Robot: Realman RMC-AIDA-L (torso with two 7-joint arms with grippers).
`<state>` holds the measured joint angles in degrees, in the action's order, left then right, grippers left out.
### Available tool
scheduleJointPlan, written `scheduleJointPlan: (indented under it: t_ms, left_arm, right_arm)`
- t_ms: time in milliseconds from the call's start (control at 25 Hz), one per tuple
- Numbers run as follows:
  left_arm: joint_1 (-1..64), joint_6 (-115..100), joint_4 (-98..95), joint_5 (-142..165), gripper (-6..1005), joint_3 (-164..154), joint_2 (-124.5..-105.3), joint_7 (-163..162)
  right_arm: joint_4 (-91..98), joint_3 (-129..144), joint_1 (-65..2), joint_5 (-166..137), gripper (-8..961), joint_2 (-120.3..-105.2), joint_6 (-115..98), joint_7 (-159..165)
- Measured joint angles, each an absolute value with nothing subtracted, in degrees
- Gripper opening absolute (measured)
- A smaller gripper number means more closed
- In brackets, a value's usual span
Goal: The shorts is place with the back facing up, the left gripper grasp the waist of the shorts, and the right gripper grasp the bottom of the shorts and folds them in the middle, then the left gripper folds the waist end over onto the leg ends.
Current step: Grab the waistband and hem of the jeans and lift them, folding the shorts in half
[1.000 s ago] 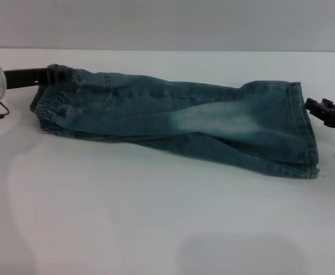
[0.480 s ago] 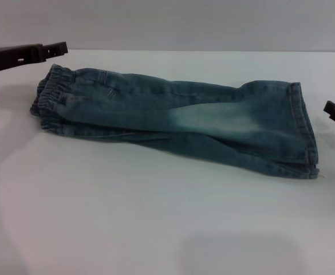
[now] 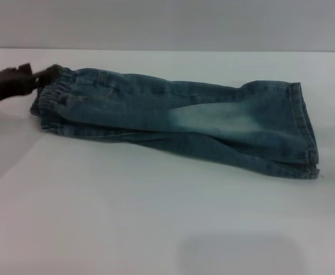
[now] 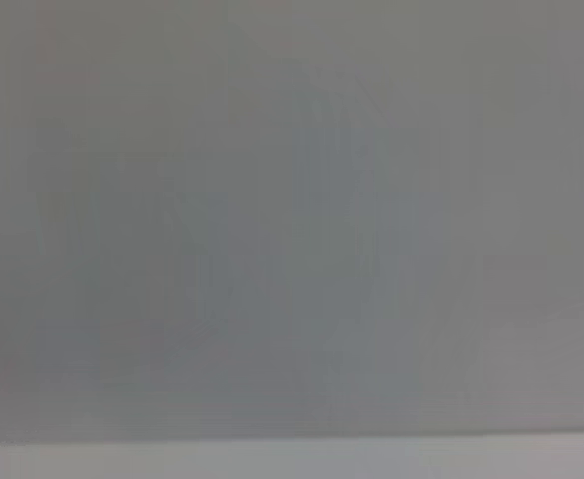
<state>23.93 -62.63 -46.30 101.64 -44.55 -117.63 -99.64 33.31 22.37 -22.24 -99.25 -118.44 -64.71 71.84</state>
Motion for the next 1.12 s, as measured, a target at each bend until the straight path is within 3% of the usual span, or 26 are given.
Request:
scheduleJointPlan:
  t_ms: [440,1120]
  left_arm:
    - [22.11,-59.44,-41.05,100.14,820,-44.11,-117.8,-90.19]
    - [26.99,-49.47,-30.75,98.11,809,-44.39,-118.03,-78.17]
  right_arm:
    - [33.23,22.36,-21.42,-91.21,592,-118.73,-69.87,69.73]
    - [33.1,22.71,-17.4,-84.7,592,-118.59,-80.29,69.69]
